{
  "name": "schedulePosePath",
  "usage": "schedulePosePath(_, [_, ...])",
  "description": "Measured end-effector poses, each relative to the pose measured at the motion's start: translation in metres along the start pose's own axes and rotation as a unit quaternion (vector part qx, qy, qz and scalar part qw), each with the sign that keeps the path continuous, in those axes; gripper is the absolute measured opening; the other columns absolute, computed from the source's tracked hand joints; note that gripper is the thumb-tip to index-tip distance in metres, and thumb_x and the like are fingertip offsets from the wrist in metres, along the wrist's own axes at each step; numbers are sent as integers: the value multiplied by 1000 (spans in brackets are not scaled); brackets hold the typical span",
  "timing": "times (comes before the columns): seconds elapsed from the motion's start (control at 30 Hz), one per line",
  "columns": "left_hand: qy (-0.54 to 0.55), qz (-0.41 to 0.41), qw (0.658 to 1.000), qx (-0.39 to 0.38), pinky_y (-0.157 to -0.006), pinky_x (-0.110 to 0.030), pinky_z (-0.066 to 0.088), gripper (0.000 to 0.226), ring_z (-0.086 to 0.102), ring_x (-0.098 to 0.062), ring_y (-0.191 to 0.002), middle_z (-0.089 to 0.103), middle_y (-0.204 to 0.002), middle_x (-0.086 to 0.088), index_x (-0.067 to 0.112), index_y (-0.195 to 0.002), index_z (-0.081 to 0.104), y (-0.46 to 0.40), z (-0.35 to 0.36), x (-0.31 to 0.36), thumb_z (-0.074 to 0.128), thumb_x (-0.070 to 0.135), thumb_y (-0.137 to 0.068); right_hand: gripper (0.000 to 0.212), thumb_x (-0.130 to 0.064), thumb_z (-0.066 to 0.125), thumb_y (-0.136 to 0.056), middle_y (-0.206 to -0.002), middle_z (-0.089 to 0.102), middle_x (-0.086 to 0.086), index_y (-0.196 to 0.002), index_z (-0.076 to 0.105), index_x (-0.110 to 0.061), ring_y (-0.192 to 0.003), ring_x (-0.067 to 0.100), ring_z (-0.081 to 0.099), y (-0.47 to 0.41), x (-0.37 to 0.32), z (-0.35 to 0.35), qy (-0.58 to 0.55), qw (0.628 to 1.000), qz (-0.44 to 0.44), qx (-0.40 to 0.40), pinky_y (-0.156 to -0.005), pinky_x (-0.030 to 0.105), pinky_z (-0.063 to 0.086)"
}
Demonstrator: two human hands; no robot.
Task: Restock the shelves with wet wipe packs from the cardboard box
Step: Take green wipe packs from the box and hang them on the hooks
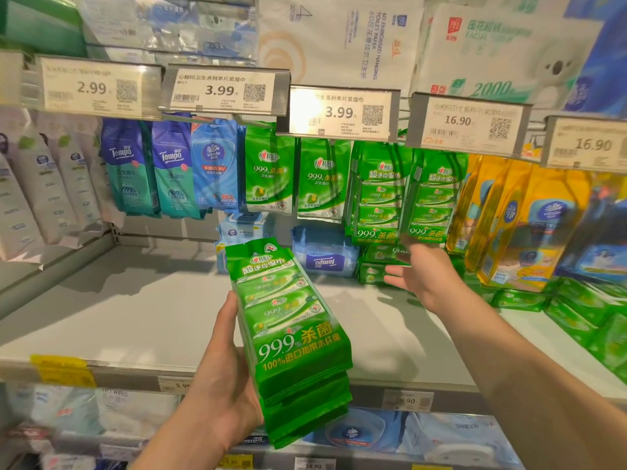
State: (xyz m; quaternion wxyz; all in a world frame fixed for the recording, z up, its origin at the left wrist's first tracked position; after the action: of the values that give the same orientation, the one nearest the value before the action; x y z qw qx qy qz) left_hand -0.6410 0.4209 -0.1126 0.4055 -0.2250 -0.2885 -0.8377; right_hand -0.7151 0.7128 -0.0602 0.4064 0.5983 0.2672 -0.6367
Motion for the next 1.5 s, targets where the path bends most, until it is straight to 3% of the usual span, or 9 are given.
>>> schedulePosePath(0.1, [-2,-7,1000,-6,-108,-64,43,82,66,-47,-116,69,-126,-26,11,-109,81,-3,3,-2,63,81,-70,25,-31,56,-105,-128,60,11,-122,52,-13,-105,30,66,25,3,0,92,996,-19,-8,-83,44,61])
schedulePosePath(0.3, [-12,-22,1000,-17,-107,-60,45,83,68,-48,-112,68,-125,-29,7,-111,80,-7,14,-7,59,79,-75,48,-52,57,-100,-91,64,11,-114,65,-7,-68,23,60,88,19,32,192,970,17,-148,-63,41,55])
schedulePosePath(0.53, [-31,-60,997,-43,-117,-63,33,93,57,-48,-129,60,-139,-28,13,-134,68,-19,27,-18,63,82,-73,65,-88,49,-76,-109,77,10,-110,75,-38,-104,42,71,154,25,58,281,910,45,-301,-64,42,61])
schedulePosePath(0.63, [-40,-59,996,-51,-116,-62,35,88,60,-48,-126,63,-136,-27,14,-130,71,-22,29,-21,60,81,-75,50,-82,58,-71,-97,78,-9,-91,78,-40,-91,30,74,160,23,54,272,917,43,-289,-76,48,62])
schedulePosePath(0.7, [-53,-51,996,-43,-114,-62,38,84,63,-47,-121,65,-132,-27,13,-126,74,-24,29,-23,58,79,-77,58,-80,63,-74,-106,74,-15,-105,75,-33,-96,19,71,157,24,48,292,917,26,-269,-93,48,59])
schedulePosePath(0.83, [-78,-42,996,-32,-106,-60,46,75,68,-45,-114,69,-126,-26,13,-117,79,-26,28,-25,58,74,-77,52,-60,69,-87,-106,79,7,-114,77,-16,-103,35,73,155,28,41,270,921,42,-279,-80,40,61])
schedulePosePath(1.0, [-76,-55,995,-18,-111,-62,43,65,67,-45,-116,69,-126,-27,11,-119,77,-29,23,-32,62,64,-84,33,-30,66,-96,-116,74,20,-114,76,-4,-116,42,67,150,32,31,143,948,62,-276,-108,57,47])
schedulePosePath(1.37, [-93,-26,995,24,-98,-57,52,35,75,-40,-97,75,-117,-20,14,-95,84,-35,6,-16,70,40,-75,41,-22,55,-94,-126,69,23,-129,65,-3,-115,39,69,134,26,-15,-37,965,66,-249,-93,48,59])
schedulePosePath(1.5, [-77,-10,996,31,-94,-56,54,31,75,-38,-93,76,-114,-17,16,-90,83,-35,5,-10,71,40,-76,37,-19,56,-93,-117,72,24,-125,64,-3,-98,37,74,122,30,-36,-57,986,11,-154,-86,51,58])
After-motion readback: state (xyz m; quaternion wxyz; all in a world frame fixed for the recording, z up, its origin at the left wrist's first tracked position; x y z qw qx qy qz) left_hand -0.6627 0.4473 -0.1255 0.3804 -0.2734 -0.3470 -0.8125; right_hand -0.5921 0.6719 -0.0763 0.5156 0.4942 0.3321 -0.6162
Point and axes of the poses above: each hand's wrist, its own y-axis away from the middle knuckle, its own z-axis out of the palm, x = y × z, the point moved 9 cm from there along -y, towards the middle knuckle
